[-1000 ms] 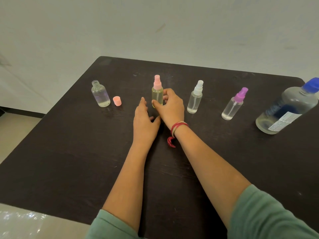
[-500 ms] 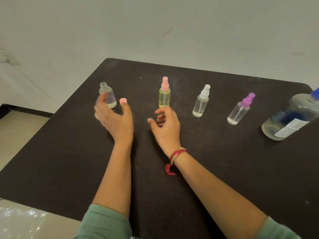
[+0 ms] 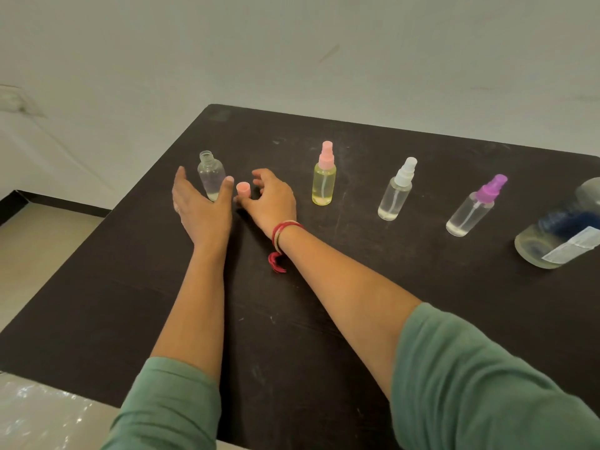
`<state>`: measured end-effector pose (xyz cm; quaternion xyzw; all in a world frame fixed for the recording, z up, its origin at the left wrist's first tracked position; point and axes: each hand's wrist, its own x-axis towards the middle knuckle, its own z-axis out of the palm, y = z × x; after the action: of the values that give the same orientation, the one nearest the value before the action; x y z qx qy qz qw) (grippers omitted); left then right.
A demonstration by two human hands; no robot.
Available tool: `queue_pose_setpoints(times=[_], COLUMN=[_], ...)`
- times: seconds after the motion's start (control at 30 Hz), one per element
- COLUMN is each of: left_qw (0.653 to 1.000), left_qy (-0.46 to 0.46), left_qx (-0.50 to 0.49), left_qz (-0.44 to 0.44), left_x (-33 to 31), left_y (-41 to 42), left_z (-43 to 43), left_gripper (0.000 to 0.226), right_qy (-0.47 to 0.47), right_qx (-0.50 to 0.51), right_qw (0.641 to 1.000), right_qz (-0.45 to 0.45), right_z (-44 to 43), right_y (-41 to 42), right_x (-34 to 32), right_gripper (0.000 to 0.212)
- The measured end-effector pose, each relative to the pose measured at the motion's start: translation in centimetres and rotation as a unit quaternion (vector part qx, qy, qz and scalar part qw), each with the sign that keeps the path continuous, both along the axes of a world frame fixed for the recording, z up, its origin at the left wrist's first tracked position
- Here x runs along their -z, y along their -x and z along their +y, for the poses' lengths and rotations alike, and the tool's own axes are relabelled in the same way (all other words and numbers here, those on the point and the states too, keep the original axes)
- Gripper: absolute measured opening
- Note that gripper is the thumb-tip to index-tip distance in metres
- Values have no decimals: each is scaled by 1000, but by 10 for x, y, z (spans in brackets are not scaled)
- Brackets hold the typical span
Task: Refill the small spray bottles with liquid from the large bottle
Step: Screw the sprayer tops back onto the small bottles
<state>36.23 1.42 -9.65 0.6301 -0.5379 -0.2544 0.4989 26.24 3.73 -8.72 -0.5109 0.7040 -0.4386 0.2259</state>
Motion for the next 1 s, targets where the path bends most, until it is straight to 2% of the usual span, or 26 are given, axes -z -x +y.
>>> queue_pose_setpoints(times=[0.1, 0.23, 0.47, 0.63, 0.87, 1.0], left_qw=[1000, 1000, 1000, 998, 998, 997], left_qy=[1, 0, -15, -25, -22, -33], left_qx=[1, 3, 11, 14, 11, 33], left_qz=[-7, -4, -23, -56, -53, -61], left_x=[1, 1, 4, 2, -5, -7], left_y=[0, 0, -1, 1, 1, 0], left_z=[-1, -1, -5, -5, 3, 10], left_gripper=[80, 78, 75, 64, 47, 48], right_qy=[-18, -12, 20, 35, 73, 107], right_qx=[11, 24, 29, 16, 21, 29], right_qw=[999, 999, 999, 996, 988, 969], right_qz=[42, 38, -38, -78, -132, -221], right_z=[-6, -6, 22, 62, 121, 131], right_y=[-4, -3, 9, 19, 37, 41], right_x=[-1, -1, 1, -1, 4, 2], right_gripper=[46, 27, 33, 29, 21, 21])
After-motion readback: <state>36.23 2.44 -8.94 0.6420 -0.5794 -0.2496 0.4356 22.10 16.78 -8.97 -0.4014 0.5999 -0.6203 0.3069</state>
